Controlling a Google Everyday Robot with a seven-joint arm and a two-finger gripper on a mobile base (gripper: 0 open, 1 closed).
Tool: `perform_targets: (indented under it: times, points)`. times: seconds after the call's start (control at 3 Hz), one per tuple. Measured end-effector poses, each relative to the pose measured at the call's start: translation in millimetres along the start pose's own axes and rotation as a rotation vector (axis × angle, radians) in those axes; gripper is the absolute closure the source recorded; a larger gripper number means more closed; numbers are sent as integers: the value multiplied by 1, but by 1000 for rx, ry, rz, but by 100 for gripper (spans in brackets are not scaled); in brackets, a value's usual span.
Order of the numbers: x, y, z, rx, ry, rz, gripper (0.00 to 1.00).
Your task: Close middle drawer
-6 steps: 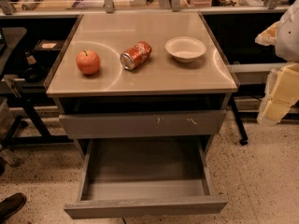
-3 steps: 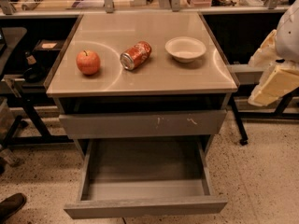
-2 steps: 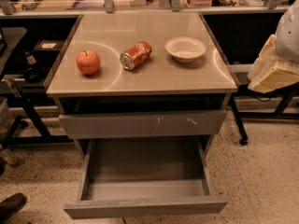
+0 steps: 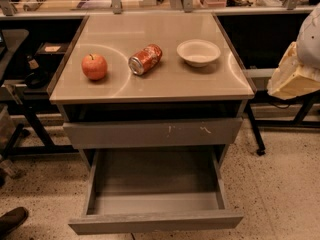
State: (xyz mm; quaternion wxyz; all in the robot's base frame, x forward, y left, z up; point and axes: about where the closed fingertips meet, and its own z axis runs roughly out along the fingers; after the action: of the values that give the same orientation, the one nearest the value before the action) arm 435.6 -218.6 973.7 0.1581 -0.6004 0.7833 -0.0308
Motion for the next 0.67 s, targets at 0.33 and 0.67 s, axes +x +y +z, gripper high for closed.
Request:
perform_targets:
  times: [0.33,0.67]
  points:
    - [13,14,9,-24,10,23,100]
    - [33,50,34,-77,15,89,100]
